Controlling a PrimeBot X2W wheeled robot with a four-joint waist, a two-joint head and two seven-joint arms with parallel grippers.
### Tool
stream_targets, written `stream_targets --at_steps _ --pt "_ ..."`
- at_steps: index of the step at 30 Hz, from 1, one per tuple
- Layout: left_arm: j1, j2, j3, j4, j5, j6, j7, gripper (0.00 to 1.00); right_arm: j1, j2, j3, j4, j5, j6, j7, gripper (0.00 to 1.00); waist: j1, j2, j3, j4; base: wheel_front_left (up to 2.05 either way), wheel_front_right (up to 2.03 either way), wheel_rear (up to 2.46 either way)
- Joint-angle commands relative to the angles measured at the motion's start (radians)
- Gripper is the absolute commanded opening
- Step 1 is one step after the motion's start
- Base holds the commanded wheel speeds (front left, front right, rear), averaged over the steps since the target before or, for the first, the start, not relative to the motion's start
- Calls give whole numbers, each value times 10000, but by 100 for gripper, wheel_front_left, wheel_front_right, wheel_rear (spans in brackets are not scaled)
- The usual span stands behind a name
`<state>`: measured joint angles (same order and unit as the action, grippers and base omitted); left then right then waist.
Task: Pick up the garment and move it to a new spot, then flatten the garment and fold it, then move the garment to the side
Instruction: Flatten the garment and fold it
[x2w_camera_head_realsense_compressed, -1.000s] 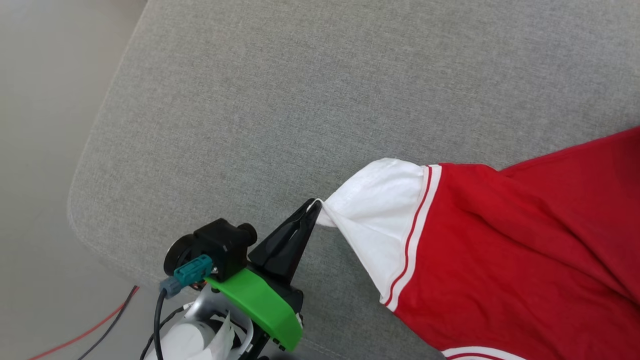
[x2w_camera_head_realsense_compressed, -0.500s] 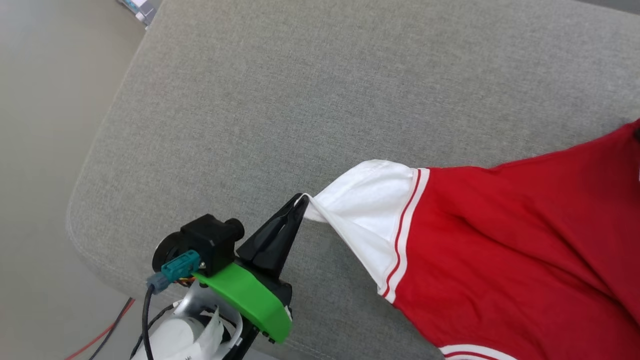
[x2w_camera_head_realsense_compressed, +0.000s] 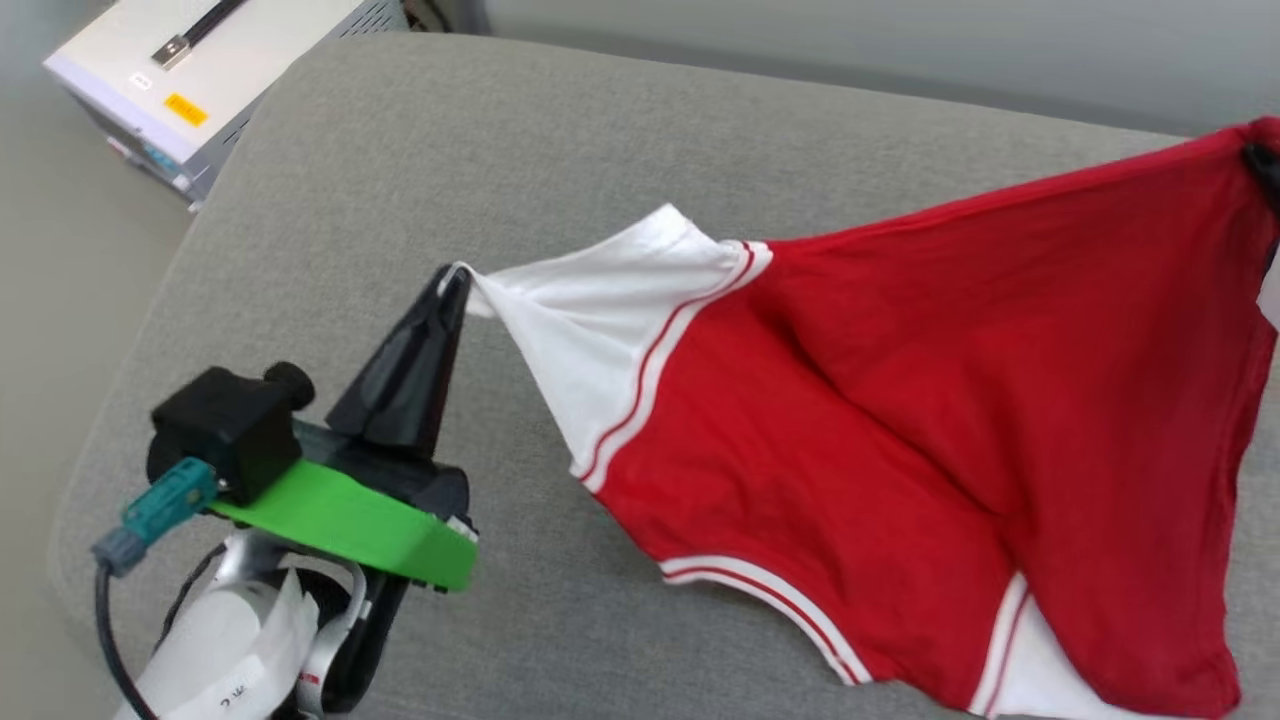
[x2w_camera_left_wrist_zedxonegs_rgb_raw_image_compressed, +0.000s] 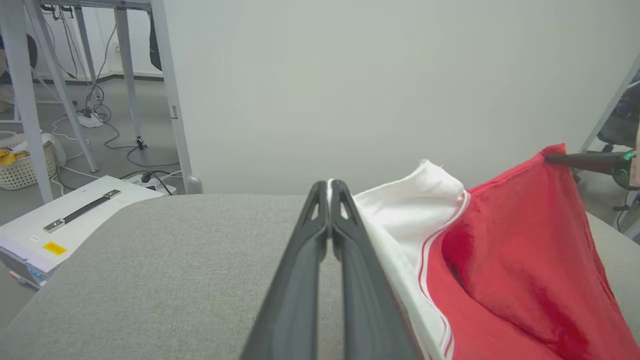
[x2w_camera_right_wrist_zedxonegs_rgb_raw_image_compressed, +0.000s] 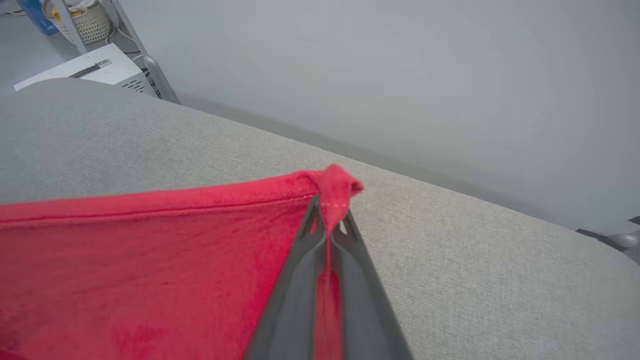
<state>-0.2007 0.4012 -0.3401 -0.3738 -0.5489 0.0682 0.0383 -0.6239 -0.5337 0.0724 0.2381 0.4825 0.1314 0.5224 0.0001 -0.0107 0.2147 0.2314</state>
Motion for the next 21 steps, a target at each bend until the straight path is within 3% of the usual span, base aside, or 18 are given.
stream_targets --at_steps 1,14,21 --pt "-286 35 197 -162 -121 126 -87 0 -176 -75 58 -260 104 -7 -186 0 -1 107 -834 -980 0 0 0" --pt "-2239 267 1929 -766 -226 829 -250 0 -363 195 90 -2850 233 -7 -550 0 -1 107 -1333 -2519 0 0 0" --pt "-3454 654 2540 -668 -181 885 -172 0 -633 511 7 -3861 194 -7 -476 0 -1 107 -1135 -3150 0 0 0"
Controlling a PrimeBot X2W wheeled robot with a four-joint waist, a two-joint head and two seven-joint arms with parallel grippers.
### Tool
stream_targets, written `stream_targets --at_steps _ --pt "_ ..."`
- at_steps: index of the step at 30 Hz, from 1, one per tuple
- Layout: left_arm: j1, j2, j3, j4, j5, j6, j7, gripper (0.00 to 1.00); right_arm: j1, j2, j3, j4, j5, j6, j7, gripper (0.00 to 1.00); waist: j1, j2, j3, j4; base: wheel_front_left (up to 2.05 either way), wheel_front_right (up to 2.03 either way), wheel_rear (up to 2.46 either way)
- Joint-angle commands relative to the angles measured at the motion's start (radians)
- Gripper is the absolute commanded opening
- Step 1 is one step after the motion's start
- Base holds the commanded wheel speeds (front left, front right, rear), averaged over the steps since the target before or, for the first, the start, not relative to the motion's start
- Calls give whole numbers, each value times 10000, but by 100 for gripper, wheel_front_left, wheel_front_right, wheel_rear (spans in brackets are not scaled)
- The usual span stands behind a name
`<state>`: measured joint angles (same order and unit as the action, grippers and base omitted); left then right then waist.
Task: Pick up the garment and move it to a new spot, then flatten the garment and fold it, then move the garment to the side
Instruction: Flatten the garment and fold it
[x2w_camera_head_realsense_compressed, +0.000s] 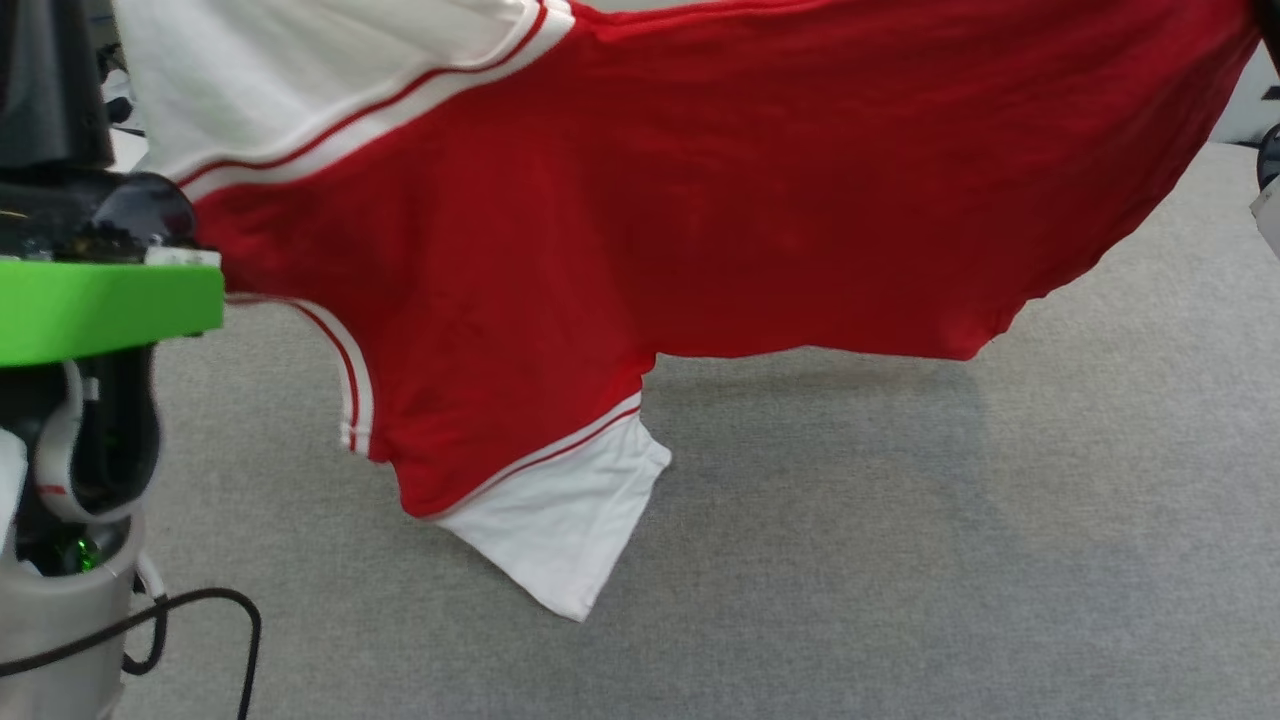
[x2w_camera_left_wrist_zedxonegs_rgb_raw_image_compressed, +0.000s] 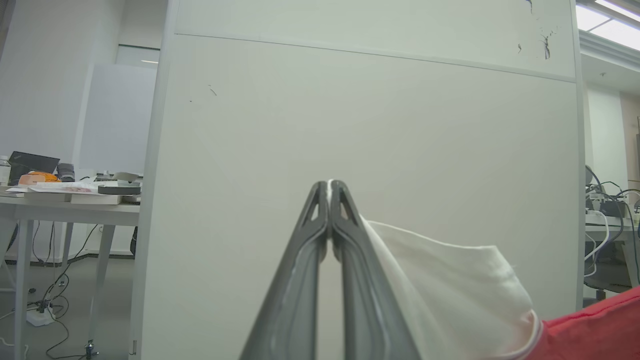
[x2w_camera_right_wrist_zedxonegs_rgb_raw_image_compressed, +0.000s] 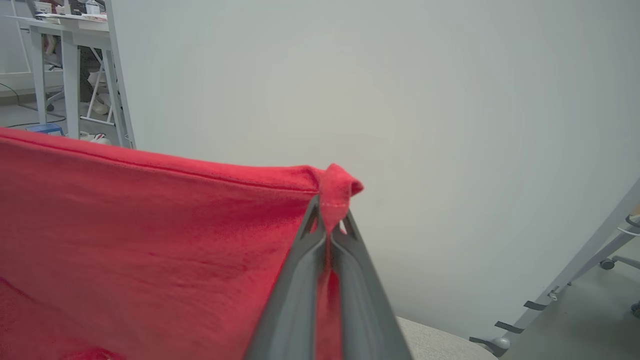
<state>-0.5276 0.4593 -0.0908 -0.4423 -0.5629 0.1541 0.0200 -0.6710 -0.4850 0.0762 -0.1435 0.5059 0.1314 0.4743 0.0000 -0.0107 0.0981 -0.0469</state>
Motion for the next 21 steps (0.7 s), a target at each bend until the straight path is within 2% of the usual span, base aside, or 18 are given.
stream_targets --at_steps 1,5,12,16,21 --pt "-386 162 130 32 -17 17 29 0 -217 78 -82 -151 -44 -7 18 0 0 107 109 -458 0 0 0" --pt "-1204 479 312 168 60 -80 146 0 -411 122 -290 -460 -110 -7 17 0 0 107 502 -654 0 0 0" --pt "-3149 1076 310 756 68 -512 616 0 -1057 176 -874 -428 -194 -7 -90 0 0 107 1702 -785 0 0 0" --pt "-4601 1329 194 1520 -58 -862 955 0 -1782 95 -1101 -111 -423 -7 -125 0 0 107 2778 -780 0 0 0" --pt "-6641 1439 -251 3178 131 -1349 1088 0 -3134 -103 -985 786 -705 -7 -521 0 0 107 4071 -705 0 0 0"
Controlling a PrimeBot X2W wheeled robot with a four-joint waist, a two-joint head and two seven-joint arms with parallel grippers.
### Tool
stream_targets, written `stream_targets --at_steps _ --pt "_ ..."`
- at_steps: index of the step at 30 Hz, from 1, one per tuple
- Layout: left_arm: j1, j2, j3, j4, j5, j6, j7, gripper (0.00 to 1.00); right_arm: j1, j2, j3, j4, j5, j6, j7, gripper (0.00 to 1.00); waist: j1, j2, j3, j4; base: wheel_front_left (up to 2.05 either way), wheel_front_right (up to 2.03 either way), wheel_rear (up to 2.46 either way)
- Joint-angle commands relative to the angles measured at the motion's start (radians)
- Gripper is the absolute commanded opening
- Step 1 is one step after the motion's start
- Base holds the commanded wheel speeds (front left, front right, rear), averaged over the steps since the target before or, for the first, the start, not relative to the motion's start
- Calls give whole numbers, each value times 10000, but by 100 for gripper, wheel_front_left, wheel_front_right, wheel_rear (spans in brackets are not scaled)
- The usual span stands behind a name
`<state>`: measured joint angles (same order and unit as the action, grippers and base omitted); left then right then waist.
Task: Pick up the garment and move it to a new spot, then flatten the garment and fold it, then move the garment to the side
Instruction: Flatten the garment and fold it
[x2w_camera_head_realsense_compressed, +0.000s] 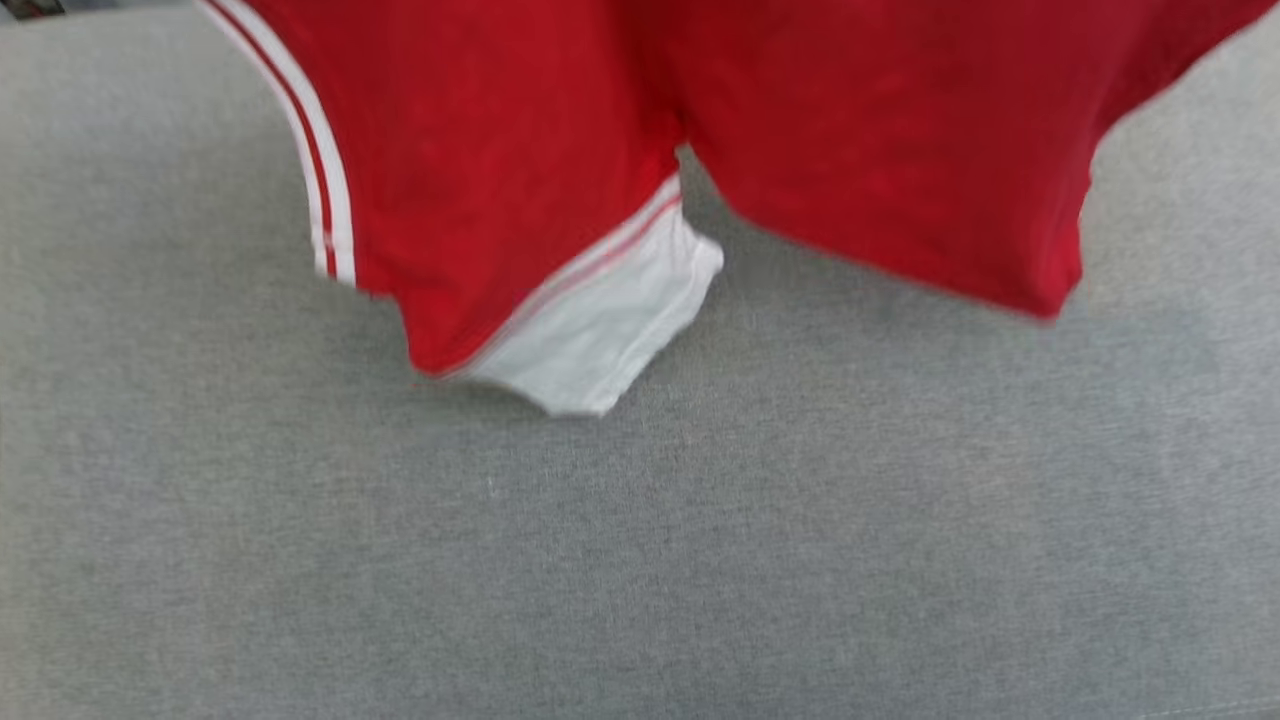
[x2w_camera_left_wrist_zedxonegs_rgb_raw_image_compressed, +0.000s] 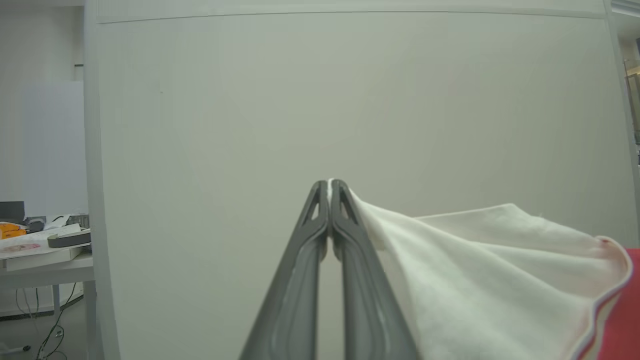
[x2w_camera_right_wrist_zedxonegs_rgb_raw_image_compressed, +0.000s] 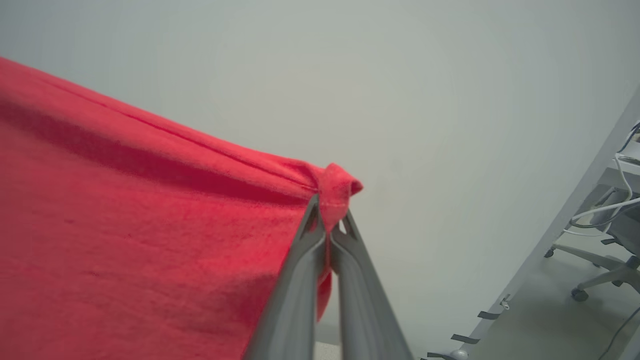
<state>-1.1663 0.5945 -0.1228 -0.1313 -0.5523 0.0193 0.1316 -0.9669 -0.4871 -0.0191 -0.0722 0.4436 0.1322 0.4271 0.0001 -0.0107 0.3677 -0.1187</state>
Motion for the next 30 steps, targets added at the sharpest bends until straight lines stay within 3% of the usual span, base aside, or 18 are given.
stream_targets --at_steps 1,9,19,24,30 --pt "-654 90 -23 404 107 -90 -54 0 -490 -82 4 307 -100 -15 -181 0 -1 107 1595 16 0 0 0" --pt "-4486 -569 -1024 3644 931 -701 -646 0 -3494 79 436 3232 -637 -15 -1745 0 -1 107 2994 23 0 0 0" --pt "-7925 -1392 -1074 7420 1250 -824 -2443 0 -6355 769 575 6572 -2151 -15 -3691 0 -1 107 3533 10 0 0 0" --pt "-8241 -1623 -1274 8685 1252 -1049 -3079 0 -6975 936 567 7477 -2586 -15 -4564 0 -1 107 3856 187 0 0 0" --pt "-6848 -2133 -1296 9381 387 -1407 -3611 0 -6680 1182 675 8180 -2570 -15 -5661 0 -1 107 4042 620 0 0 0"
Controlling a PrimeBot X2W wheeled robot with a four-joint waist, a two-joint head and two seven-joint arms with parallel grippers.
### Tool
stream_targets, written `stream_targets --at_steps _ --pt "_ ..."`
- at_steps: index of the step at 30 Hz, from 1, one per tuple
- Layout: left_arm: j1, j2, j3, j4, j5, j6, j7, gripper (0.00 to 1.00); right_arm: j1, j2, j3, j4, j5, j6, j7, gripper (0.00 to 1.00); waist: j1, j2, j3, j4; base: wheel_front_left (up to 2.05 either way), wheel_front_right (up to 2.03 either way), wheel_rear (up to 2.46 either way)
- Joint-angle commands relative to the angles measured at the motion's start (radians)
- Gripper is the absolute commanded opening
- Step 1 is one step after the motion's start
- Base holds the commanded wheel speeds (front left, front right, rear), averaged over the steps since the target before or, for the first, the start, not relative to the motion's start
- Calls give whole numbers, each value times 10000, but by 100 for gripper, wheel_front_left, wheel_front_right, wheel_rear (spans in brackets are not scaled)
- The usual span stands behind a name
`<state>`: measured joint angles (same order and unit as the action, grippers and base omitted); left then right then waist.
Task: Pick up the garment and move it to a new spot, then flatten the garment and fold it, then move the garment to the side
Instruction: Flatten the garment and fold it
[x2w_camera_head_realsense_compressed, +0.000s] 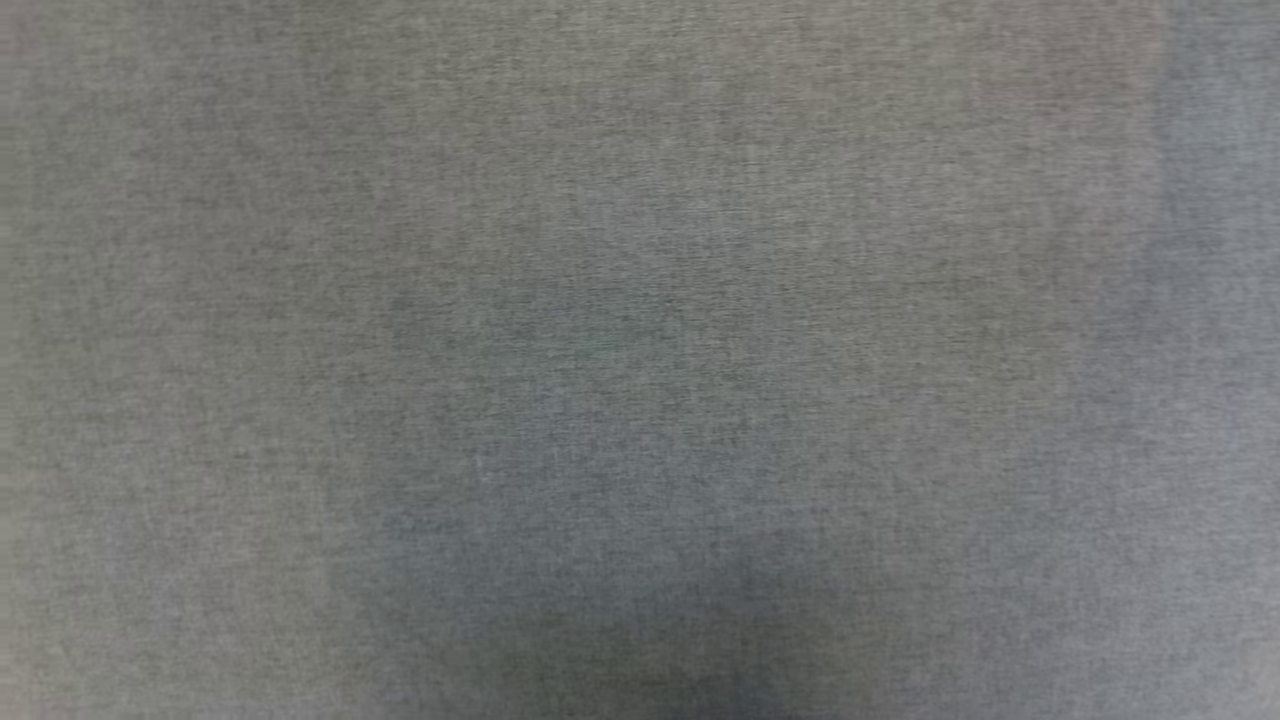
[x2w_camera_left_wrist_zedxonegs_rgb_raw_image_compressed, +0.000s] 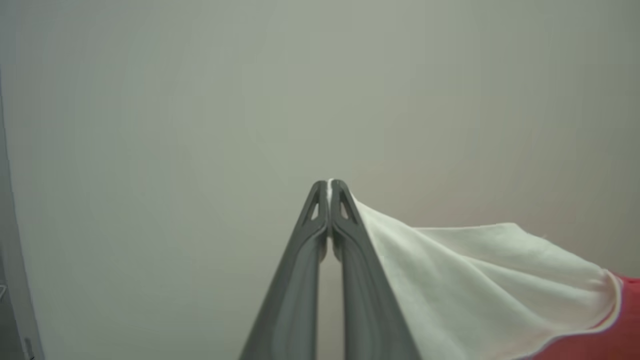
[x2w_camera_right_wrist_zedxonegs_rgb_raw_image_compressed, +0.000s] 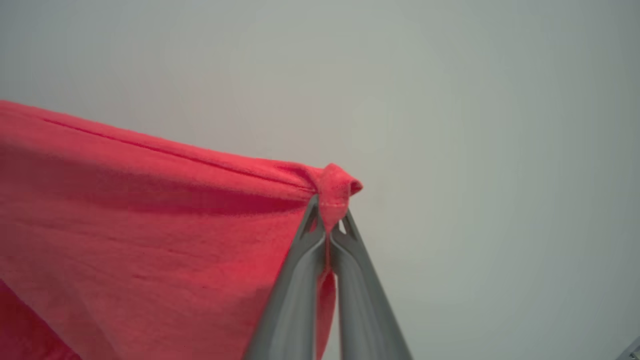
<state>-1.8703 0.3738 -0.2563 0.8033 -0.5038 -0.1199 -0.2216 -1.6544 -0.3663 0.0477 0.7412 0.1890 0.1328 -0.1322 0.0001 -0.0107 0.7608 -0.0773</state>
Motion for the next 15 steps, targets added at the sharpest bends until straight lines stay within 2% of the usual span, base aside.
stream_targets --at_steps 1,8,15 --pt "542 27 -16 20 -183 -42 -159 0 365 -35 182 91 -37 -21 -216 0 -1 107 116 279 0 0 0" --pt "3501 -413 -443 -875 -669 -101 -389 0 2075 -110 1178 236 385 -21 -848 0 -1 107 -534 720 0 0 0" --pt "7155 -639 -689 -3021 -548 -105 -399 0 4530 -341 2201 -264 1324 -21 -1044 0 -1 107 -1850 1007 0 0 0"
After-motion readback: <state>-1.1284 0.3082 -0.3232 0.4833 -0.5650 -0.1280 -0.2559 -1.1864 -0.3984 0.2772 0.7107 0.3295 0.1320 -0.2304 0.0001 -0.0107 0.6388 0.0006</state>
